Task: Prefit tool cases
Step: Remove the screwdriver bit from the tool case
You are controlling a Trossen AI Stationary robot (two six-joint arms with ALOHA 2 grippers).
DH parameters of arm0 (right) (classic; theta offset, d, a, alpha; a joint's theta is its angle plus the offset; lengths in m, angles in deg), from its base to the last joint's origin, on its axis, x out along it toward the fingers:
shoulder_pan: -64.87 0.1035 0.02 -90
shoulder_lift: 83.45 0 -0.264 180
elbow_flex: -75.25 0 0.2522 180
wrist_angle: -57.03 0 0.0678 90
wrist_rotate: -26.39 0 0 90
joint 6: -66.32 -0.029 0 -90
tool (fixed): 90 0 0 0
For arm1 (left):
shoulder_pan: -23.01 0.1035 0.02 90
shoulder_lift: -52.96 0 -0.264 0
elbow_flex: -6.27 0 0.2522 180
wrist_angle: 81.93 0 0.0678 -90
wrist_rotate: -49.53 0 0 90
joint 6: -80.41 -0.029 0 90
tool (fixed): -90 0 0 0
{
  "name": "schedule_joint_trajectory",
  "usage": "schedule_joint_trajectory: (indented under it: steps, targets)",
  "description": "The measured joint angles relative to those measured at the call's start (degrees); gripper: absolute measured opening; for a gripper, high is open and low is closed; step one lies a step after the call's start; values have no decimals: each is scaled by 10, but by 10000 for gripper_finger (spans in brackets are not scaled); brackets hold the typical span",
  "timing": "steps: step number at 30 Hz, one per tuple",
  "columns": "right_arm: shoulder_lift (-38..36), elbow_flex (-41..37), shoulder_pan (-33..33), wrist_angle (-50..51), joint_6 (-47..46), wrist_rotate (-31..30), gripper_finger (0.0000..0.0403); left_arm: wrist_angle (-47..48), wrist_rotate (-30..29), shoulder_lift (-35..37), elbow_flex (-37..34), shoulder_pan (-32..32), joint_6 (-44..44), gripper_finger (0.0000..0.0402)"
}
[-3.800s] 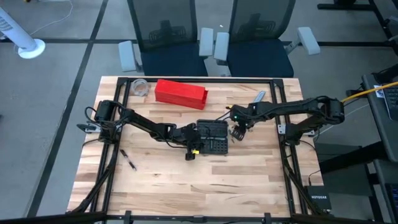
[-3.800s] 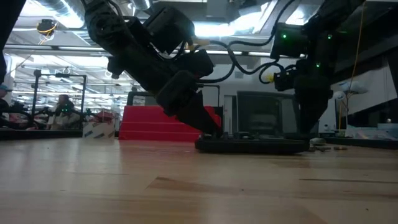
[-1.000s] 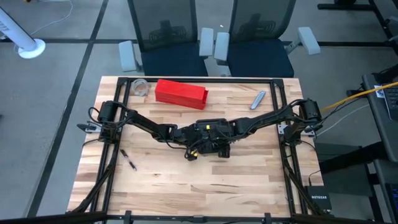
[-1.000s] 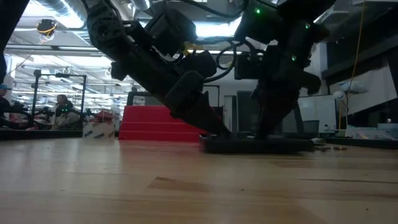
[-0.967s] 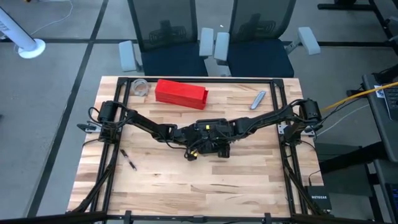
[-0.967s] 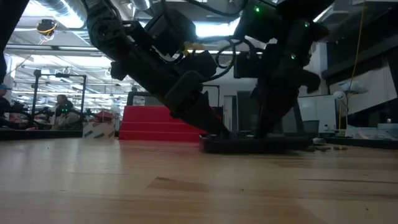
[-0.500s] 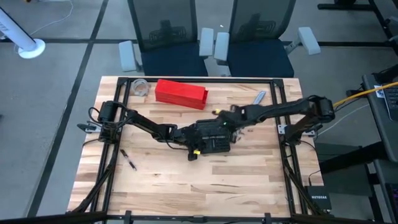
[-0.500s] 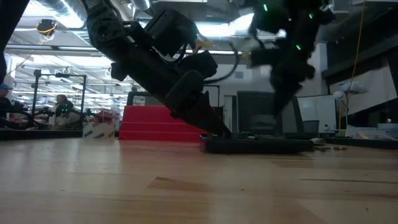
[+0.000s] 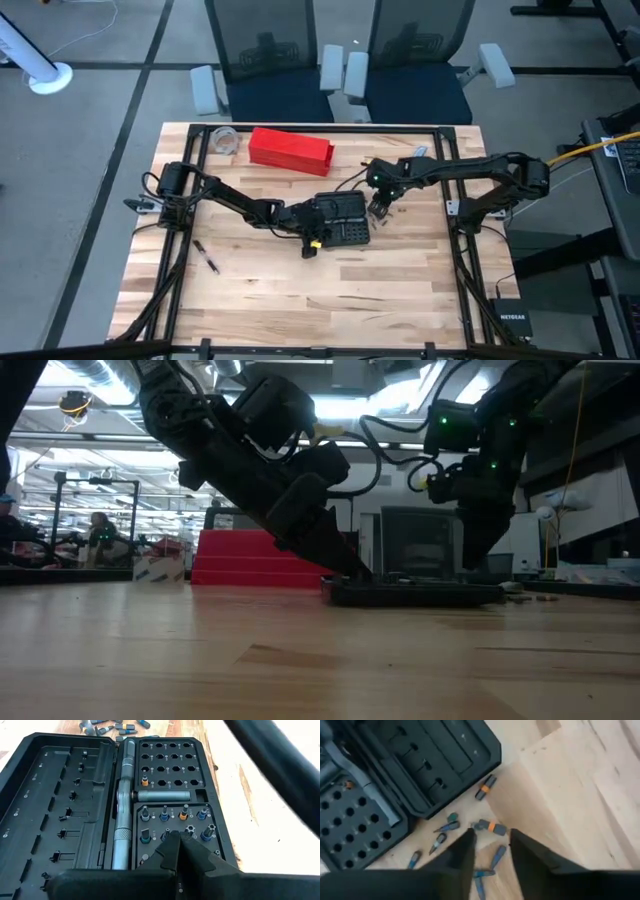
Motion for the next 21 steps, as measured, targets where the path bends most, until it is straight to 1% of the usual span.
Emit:
schedule_joint_trajectory:
  steps: [2,4,7,8,10,13,17,21]
  targets:
    - [0,5,0,11,5,6,171,0,-2,0,0,0,2,0]
    - [0,13,0,-2,6,40,197,0,-2,0,0,0,3,0]
    - [0,22,20,-49,10,103,211,-1,-4,0,0,0,2,0]
    - [0,26,33,-73,20,114,211,-1,-4,0,0,0,3,0]
    - [0,29,65,-123,50,117,204,-1,-5,0,0,0,2,0]
    - [10,30,116,-181,78,96,184,-3,-6,0,0,0,2,0]
    - [40,30,163,-192,80,66,156,-10,-9,0,0,0,0,0]
    - [72,29,189,-194,81,16,137,-14,-12,0,0,1,0,0]
